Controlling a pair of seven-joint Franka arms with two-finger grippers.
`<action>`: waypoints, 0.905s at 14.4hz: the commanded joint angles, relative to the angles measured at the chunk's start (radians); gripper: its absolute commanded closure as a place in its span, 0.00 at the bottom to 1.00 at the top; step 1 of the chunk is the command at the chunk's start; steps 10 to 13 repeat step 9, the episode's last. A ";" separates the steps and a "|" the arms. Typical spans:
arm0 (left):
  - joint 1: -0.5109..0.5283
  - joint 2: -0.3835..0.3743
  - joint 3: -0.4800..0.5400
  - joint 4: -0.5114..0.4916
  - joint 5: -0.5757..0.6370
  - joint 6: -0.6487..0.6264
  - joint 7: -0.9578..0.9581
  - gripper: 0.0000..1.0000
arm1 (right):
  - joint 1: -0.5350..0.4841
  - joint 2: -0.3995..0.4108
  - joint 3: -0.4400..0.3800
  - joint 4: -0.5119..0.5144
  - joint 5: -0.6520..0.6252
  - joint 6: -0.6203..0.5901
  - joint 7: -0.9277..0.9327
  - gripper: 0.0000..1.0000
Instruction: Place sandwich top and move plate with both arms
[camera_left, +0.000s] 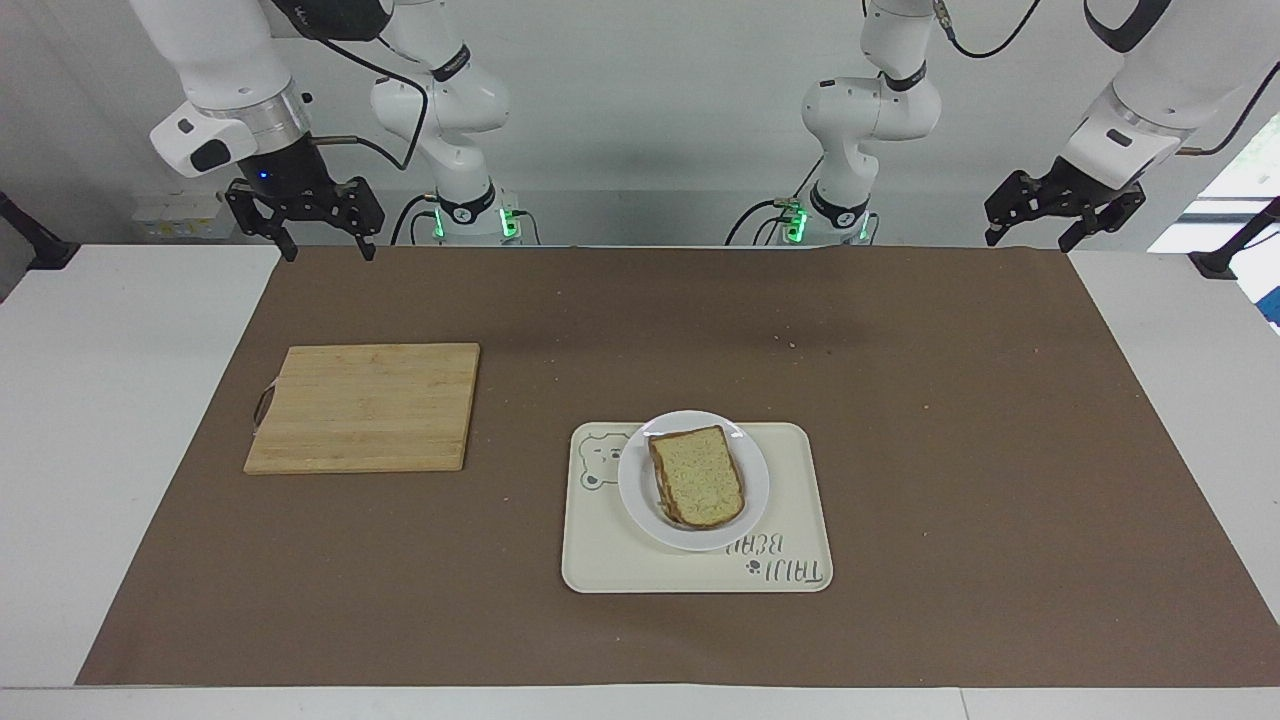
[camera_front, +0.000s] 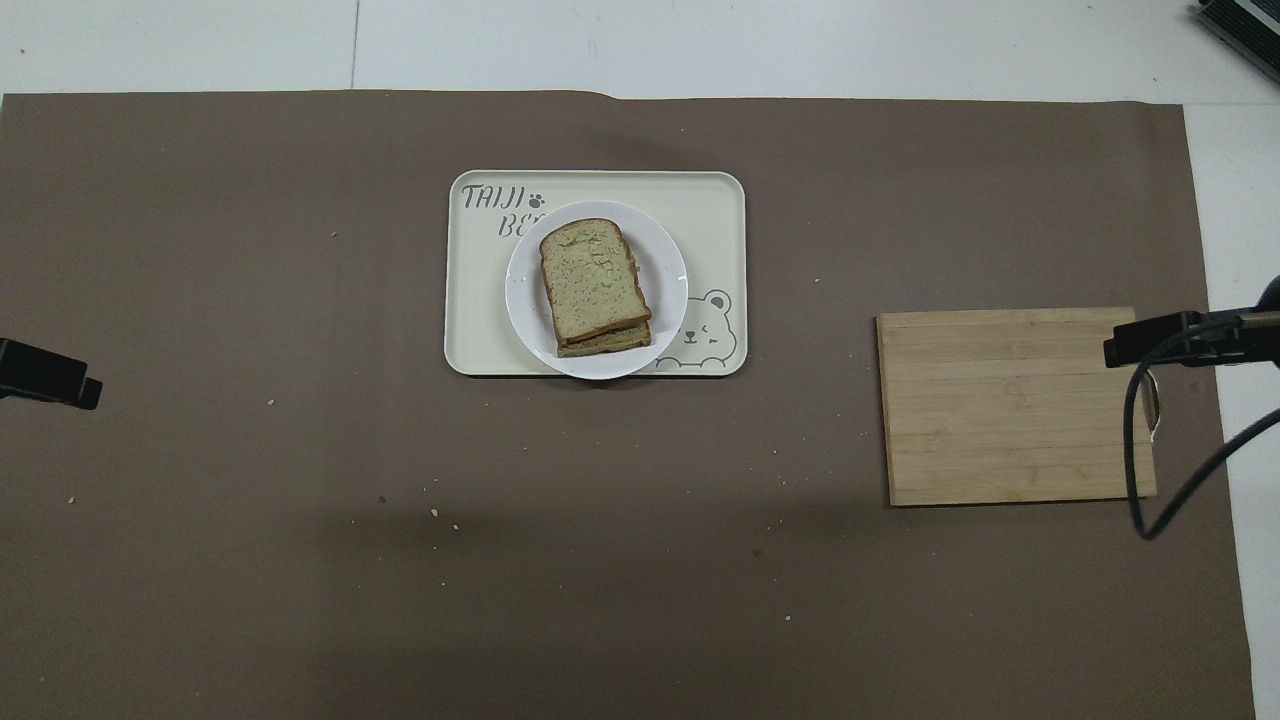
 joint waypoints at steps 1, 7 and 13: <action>-0.012 -0.040 0.002 -0.045 0.014 0.025 -0.008 0.00 | -0.009 -0.017 0.001 -0.010 0.022 0.000 -0.026 0.00; -0.013 -0.039 -0.001 -0.043 0.003 0.025 -0.015 0.00 | -0.006 -0.018 0.001 -0.011 0.022 0.000 -0.028 0.00; -0.013 -0.039 -0.002 -0.043 0.003 0.030 -0.010 0.00 | -0.008 -0.018 0.001 -0.011 0.022 -0.002 -0.028 0.00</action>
